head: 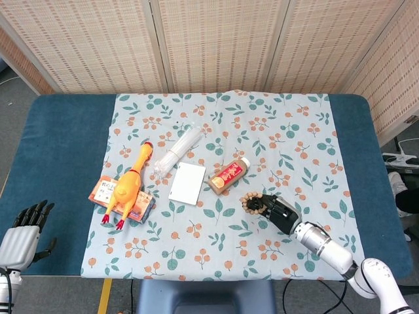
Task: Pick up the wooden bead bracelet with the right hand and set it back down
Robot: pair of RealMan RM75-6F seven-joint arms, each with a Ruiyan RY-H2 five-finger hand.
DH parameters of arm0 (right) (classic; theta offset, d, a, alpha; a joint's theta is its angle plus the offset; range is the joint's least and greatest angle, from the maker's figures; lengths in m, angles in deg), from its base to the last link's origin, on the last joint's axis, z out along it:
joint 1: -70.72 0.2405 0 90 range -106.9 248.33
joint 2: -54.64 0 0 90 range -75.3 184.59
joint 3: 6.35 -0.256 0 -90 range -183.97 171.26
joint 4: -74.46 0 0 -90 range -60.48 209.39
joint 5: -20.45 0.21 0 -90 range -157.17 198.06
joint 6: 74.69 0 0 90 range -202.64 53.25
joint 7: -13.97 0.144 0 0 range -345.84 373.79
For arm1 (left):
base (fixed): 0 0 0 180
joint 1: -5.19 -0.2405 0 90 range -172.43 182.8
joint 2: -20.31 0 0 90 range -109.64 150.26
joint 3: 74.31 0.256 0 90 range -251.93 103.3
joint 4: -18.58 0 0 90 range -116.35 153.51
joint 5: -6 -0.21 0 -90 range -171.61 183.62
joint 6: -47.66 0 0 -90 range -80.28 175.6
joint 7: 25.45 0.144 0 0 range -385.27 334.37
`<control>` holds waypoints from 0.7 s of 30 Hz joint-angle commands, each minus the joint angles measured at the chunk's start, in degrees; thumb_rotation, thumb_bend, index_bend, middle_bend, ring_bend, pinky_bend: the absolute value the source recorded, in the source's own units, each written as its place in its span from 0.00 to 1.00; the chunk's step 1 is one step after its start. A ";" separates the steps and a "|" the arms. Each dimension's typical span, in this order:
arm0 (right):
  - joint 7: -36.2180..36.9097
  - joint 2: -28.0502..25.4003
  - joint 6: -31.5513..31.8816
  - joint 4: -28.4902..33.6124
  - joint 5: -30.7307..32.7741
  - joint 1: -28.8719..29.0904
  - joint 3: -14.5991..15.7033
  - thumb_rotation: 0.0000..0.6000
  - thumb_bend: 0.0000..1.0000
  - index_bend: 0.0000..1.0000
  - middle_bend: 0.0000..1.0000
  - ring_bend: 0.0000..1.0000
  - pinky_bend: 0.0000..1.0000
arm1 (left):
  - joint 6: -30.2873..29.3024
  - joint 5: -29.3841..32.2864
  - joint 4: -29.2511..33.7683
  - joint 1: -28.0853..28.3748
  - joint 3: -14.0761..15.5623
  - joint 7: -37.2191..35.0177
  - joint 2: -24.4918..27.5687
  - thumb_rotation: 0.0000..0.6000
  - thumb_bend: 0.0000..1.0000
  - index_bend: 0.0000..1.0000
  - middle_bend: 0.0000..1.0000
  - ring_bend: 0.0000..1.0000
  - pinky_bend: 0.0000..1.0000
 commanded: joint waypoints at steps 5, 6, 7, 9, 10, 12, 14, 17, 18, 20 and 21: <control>-0.09 -0.07 -1.17 -0.47 0.33 0.24 -0.25 1.00 1.00 0.60 0.44 0.25 0.17 | 0.03 0.07 -0.11 0.01 -0.04 -0.08 -0.03 1.00 0.43 0.00 0.00 0.00 0.09; -0.17 -0.06 -1.37 -0.58 0.36 0.25 -0.27 1.00 1.00 0.60 0.44 0.25 0.17 | 0.01 0.07 -0.10 0.00 -0.04 -0.07 -0.01 1.00 0.43 0.00 0.00 0.00 0.09; -0.30 0.01 -1.61 -0.69 0.45 0.24 -0.36 1.00 1.00 0.59 0.44 0.24 0.17 | -0.02 0.08 -0.09 -0.01 -0.05 -0.06 -0.01 1.00 0.43 0.00 0.00 0.00 0.09; -0.67 0.09 -2.62 -0.92 0.61 0.24 -0.57 1.00 1.00 0.54 0.43 0.23 0.16 | -0.01 0.14 -0.11 -0.02 -0.07 -0.07 -0.02 1.00 0.43 0.00 0.00 0.00 0.09; -0.91 0.17 -3.53 -1.22 0.83 0.22 -0.76 1.00 1.00 0.49 0.41 0.21 0.15 | 0.06 0.20 -0.11 -0.01 -0.07 -0.08 -0.01 1.00 0.43 0.00 0.00 0.00 0.09; -1.63 0.41 -5.67 -1.86 1.32 0.16 -1.22 1.00 1.00 0.40 0.39 0.18 0.12 | 0.12 0.23 -0.12 0.02 -0.07 -0.07 -0.04 1.00 0.43 0.00 0.00 0.00 0.09; -2.10 0.79 -7.93 -2.67 2.21 0.03 -1.72 1.00 1.00 0.29 0.37 0.14 0.07 | 0.14 0.22 -0.16 0.04 -0.07 -0.04 -0.09 1.00 0.43 0.00 0.00 0.00 0.09; -2.77 1.37 -11.41 -4.18 3.61 0.01 -2.24 1.00 1.00 0.21 0.34 0.10 0.03 | 0.20 0.26 -0.17 0.05 -0.06 -0.04 -0.10 1.00 0.43 0.00 0.00 0.00 0.09; -3.41 1.51 -12.17 -4.59 3.71 0.11 -2.33 1.00 1.00 0.20 0.33 0.09 0.03 | 0.22 0.32 -0.19 0.06 -0.09 0.00 -0.13 1.00 0.43 0.00 0.00 0.00 0.09; -4.29 1.72 -12.55 -4.87 3.74 0.17 -2.31 1.00 1.00 0.18 0.32 0.09 0.02 | 0.20 0.38 -0.17 0.06 -0.12 0.07 -0.13 1.00 0.43 0.00 0.00 0.00 0.09; -4.58 1.83 -12.93 -5.03 3.93 0.22 -2.25 1.00 1.00 0.17 0.32 0.08 0.02 | 0.21 0.42 -0.19 0.05 -0.12 0.06 -0.13 1.00 0.43 0.00 0.00 0.00 0.09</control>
